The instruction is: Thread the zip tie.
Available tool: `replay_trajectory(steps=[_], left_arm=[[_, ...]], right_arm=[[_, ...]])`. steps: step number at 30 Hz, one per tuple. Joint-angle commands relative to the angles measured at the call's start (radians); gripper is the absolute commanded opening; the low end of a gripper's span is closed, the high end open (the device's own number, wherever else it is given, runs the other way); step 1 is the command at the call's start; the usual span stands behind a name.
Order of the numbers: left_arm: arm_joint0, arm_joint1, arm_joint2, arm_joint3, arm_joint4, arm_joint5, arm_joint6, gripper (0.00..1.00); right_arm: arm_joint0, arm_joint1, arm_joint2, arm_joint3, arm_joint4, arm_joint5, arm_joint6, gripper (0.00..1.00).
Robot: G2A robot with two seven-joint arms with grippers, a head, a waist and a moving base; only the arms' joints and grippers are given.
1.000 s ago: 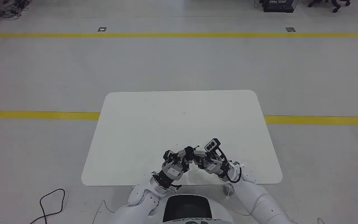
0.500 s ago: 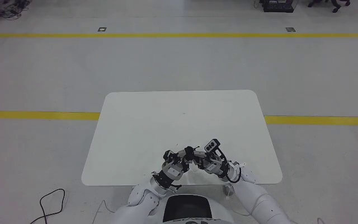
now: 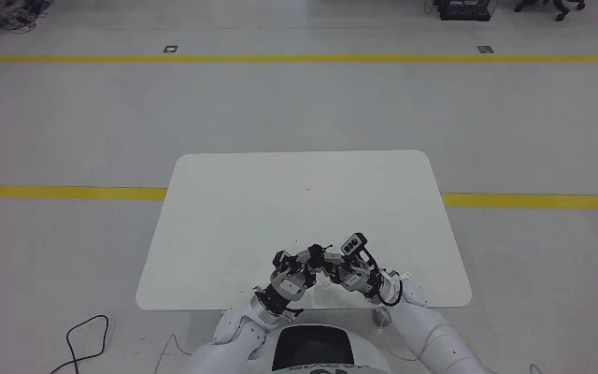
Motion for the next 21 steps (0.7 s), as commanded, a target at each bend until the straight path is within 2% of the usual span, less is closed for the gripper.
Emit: replay_trajectory(steps=[1,21], left_arm=[[0.0,0.0,0.0,0.0,0.0,0.0,0.0,0.0],[0.0,0.0,0.0,0.0,0.0,0.0,0.0,0.0]], right_arm=[[0.0,0.0,0.0,0.0,-0.001,0.001,-0.001,0.0],[0.004,-0.002,-0.003,0.013,-0.005,0.006,-0.004,0.0]])
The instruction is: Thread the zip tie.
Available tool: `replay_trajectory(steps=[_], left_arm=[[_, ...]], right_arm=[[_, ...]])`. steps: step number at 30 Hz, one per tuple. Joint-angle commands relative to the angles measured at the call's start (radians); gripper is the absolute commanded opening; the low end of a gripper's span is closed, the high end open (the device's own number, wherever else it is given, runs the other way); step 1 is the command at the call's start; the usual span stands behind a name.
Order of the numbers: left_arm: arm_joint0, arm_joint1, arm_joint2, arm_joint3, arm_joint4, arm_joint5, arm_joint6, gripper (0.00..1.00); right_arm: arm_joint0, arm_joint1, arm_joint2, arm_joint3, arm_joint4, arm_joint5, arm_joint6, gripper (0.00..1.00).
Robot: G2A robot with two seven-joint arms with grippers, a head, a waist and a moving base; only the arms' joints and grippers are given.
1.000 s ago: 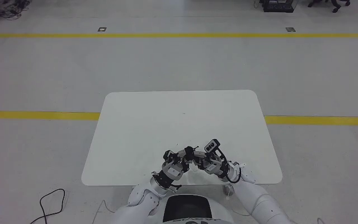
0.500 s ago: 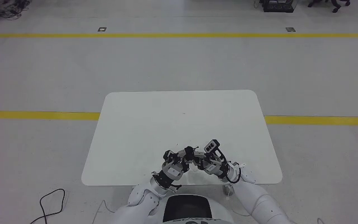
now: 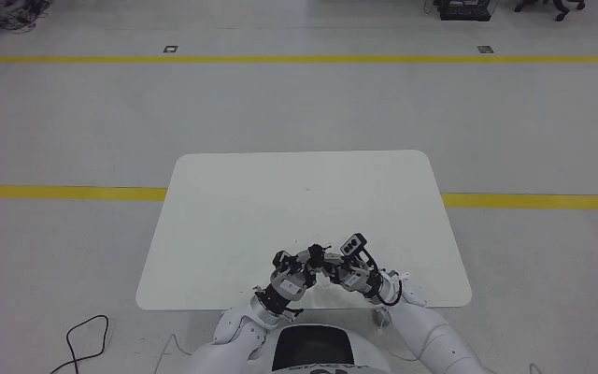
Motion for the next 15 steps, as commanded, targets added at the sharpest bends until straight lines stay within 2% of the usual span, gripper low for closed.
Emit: replay_trajectory(steps=[1,15], left_arm=[[0.0,0.0,0.0,0.0,0.0,0.0,0.0,0.0],[0.0,0.0,0.0,0.0,0.0,0.0,0.0,0.0]], right_arm=[[0.0,0.0,0.0,0.001,-0.001,0.0,0.0,0.0],[0.003,-0.002,-0.003,0.012,-0.004,0.003,-0.002,0.0]])
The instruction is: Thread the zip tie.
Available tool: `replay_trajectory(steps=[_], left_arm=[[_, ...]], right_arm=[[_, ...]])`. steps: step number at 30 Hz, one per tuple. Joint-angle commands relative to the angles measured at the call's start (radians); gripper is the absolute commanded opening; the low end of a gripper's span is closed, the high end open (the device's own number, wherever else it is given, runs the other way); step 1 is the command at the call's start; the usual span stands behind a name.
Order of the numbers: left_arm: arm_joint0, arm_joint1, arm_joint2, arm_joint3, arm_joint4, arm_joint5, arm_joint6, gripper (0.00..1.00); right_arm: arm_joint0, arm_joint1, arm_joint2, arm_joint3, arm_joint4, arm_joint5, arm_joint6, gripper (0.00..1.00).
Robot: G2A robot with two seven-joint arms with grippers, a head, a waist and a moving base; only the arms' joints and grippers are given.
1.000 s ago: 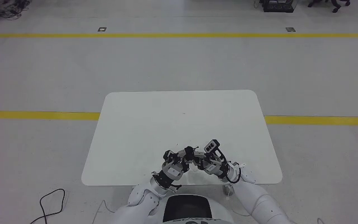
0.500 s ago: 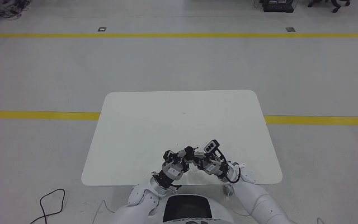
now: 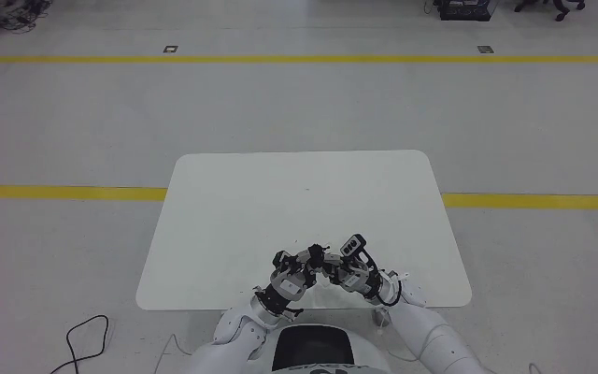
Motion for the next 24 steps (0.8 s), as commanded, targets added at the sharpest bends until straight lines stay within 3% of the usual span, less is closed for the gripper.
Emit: replay_trajectory(steps=[1,24], left_arm=[[0.0,0.0,0.0,0.0,0.0,0.0,0.0,0.0],[0.0,0.0,0.0,0.0,0.0,0.0,0.0,0.0]], right_arm=[[0.001,0.0,0.0,0.001,0.0,0.001,0.0,0.0],[0.003,-0.002,-0.002,0.009,-0.01,0.003,-0.007,0.0]])
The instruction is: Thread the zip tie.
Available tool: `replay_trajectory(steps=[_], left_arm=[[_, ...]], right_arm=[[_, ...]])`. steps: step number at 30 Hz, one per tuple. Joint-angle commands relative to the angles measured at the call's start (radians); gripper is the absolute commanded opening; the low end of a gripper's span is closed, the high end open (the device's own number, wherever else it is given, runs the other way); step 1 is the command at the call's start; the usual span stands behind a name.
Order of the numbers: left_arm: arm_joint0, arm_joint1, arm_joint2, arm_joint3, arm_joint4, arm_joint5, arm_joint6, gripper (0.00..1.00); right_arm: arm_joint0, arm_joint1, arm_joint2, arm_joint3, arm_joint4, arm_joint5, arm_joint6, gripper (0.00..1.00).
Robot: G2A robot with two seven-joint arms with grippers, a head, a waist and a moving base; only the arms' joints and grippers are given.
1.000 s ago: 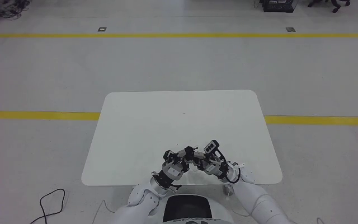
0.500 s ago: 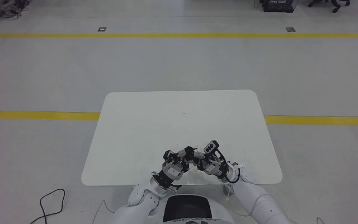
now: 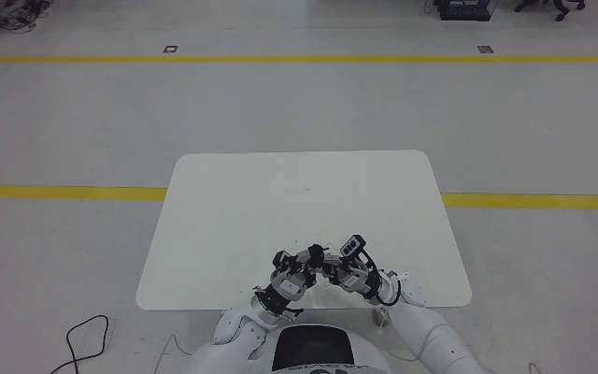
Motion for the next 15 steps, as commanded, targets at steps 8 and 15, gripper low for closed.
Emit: replay_trajectory(steps=[8,15], left_arm=[[0.0,0.0,0.0,0.0,0.0,0.0,0.0,0.0],[0.0,0.0,0.0,0.0,0.0,0.0,0.0,0.0]], right_arm=[[0.001,-0.001,-0.002,0.005,-0.005,0.0,-0.003,0.0],[0.004,-0.002,-0.004,0.011,-0.007,0.0,-0.005,0.0]])
